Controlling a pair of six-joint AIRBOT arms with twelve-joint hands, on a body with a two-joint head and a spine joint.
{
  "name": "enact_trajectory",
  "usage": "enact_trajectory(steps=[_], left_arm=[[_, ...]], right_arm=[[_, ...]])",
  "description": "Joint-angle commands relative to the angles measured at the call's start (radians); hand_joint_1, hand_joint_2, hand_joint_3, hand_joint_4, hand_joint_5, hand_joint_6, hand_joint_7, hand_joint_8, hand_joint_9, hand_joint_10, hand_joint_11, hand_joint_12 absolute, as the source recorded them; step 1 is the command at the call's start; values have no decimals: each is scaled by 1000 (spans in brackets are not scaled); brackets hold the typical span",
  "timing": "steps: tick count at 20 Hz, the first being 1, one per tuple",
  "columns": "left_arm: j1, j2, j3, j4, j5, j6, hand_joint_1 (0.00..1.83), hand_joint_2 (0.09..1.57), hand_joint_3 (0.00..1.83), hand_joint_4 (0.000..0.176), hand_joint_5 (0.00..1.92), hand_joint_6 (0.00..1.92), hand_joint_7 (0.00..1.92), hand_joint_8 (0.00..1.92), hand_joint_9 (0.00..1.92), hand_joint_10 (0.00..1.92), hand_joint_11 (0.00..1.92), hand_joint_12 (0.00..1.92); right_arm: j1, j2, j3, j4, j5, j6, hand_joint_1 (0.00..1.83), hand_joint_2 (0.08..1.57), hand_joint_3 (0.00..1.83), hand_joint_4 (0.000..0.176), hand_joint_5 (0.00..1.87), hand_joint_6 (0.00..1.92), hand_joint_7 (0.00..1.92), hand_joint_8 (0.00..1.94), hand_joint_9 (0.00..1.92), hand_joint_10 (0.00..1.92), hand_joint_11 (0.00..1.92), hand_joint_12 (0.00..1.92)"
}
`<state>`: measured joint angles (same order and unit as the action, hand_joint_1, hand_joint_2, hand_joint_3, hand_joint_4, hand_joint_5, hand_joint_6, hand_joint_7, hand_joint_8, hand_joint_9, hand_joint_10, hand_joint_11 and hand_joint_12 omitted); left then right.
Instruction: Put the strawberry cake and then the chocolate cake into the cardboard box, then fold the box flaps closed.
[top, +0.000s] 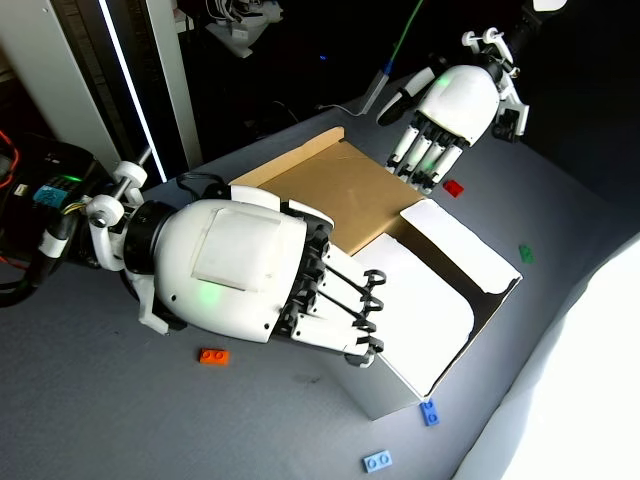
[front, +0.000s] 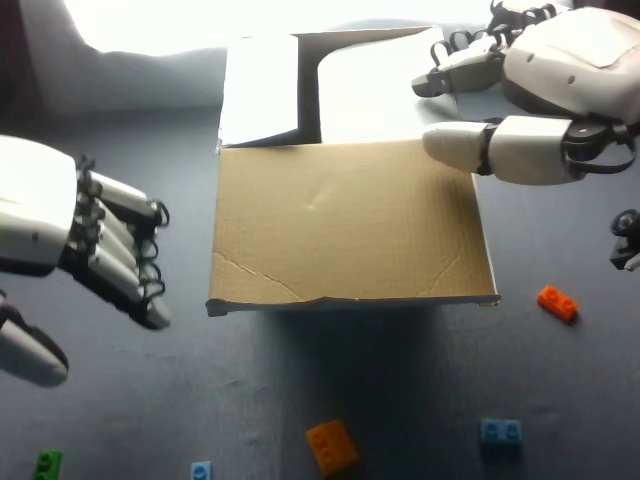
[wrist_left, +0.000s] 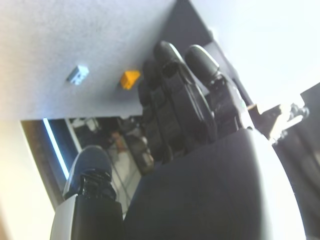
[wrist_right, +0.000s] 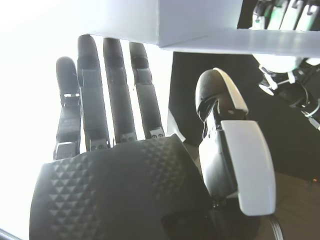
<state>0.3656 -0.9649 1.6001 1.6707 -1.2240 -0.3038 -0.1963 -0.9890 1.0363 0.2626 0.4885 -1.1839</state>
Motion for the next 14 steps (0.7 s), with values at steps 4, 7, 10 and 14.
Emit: enact_trajectory(steps=[4,7,10,14], left_arm=[[19,16,-37,-122,-25,0,61,1254,0,0,600,2,709,0,698,93,141,1341],[24,20,-63,-156,-18,-1,77,1244,0,0,604,1,713,0,713,85,160,1320],[24,23,-84,-186,-17,-6,102,1233,0,0,618,6,720,3,726,84,174,1321],[26,35,-131,-190,-24,-7,154,1222,0,0,630,7,725,2,744,84,191,1323]], right_arm=[[18,65,-28,-5,99,12,53,1296,0,0,571,0,592,0,637,1,55,1237],[17,120,-50,-5,102,54,65,1296,0,0,557,2,610,6,660,9,78,1250],[9,182,-75,-4,101,94,139,1279,0,0,573,8,624,7,660,6,94,1243],[-9,275,-113,58,55,122,137,1269,0,0,586,5,637,1,674,6,116,1220]])
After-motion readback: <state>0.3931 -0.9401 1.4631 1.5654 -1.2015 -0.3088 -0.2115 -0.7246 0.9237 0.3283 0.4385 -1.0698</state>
